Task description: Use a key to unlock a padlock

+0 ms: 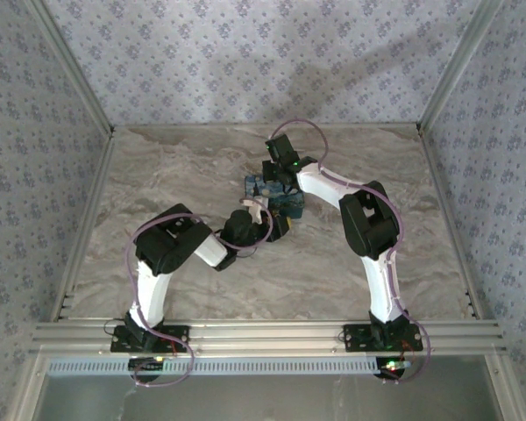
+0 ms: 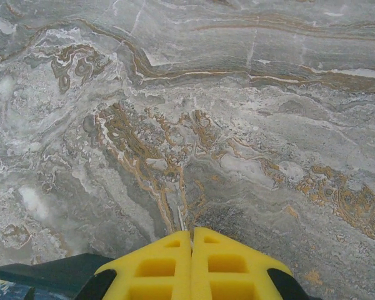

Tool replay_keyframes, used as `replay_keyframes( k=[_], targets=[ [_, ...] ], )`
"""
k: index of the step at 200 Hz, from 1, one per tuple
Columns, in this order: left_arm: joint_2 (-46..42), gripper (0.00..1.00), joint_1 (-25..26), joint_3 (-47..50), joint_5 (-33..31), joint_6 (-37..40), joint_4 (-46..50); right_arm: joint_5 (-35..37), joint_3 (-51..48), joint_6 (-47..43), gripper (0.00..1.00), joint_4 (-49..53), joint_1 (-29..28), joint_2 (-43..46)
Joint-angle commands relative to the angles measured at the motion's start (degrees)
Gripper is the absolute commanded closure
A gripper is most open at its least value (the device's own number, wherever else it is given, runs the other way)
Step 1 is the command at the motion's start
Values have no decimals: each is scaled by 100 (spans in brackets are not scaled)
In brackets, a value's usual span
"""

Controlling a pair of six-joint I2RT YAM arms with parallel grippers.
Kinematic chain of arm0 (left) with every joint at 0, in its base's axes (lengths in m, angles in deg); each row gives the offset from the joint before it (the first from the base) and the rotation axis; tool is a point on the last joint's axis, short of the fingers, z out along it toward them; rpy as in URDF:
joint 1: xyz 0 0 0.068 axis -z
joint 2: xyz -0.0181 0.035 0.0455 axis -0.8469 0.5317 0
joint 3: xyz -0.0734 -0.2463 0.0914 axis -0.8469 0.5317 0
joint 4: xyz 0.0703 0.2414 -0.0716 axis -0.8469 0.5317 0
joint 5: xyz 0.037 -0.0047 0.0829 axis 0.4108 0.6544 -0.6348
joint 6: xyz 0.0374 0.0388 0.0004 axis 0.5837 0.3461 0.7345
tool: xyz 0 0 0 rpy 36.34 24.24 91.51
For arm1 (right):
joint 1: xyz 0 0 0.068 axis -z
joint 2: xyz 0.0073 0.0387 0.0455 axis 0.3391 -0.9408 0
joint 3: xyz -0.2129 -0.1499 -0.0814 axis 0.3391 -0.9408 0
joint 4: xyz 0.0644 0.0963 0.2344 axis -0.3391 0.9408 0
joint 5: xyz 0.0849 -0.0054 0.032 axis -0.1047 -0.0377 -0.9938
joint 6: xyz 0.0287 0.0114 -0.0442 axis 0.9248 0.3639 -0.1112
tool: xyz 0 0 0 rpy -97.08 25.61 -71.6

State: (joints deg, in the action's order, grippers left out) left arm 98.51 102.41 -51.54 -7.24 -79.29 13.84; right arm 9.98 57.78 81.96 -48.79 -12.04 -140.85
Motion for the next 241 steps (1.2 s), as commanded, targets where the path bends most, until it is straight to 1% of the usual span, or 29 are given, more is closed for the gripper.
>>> replay_keyframes(
  k=[1, 23, 40, 50, 69, 79, 93, 105, 117, 133, 162, 194, 215, 241],
  targets=[
    [409, 56, -62, 76, -301, -138, 319, -130, -180, 74, 100, 502, -87, 15],
    [463, 70, -78, 76, -310, -184, 275, -131, -208, 74, 100, 487, -81, 16],
    [502, 72, -96, 80, -305, -218, 273, -137, -239, 81, 100, 474, -77, 27],
    [515, 76, -111, 93, -279, -229, 225, -131, -252, 89, 100, 466, -87, 37],
    [505, 78, -145, 111, -274, -238, 258, -122, -283, 82, 100, 462, -72, 52],
    [511, 84, -155, 129, -238, -222, 240, -122, -304, 82, 100, 448, -67, 63],
    [499, 85, -177, 137, -184, -227, 276, -121, -327, 86, 100, 431, -60, 81],
    [465, 91, -204, 170, -115, -193, 301, -129, -341, 81, 100, 432, -60, 90],
    [414, 92, -230, 218, -39, -185, 327, -131, -357, 90, 100, 413, -54, 98],
    [297, 97, -276, 274, 113, -139, 490, -122, -375, 95, 100, 409, -46, 117],
    [-54, 99, -336, 372, 416, 118, 1121, -131, -385, 81, 100, 400, -5, 165],
    [-474, 100, -435, 401, 768, 484, 2089, -131, -349, 63, 100, 416, 65, 213],
    [-683, 100, -519, 269, 994, 760, 2762, -122, -314, 45, 100, 446, 96, 231],
    [-795, 100, -641, 33, 1340, 1028, 3357, -139, -336, 47, 100, 433, 135, 290]
  ],
)
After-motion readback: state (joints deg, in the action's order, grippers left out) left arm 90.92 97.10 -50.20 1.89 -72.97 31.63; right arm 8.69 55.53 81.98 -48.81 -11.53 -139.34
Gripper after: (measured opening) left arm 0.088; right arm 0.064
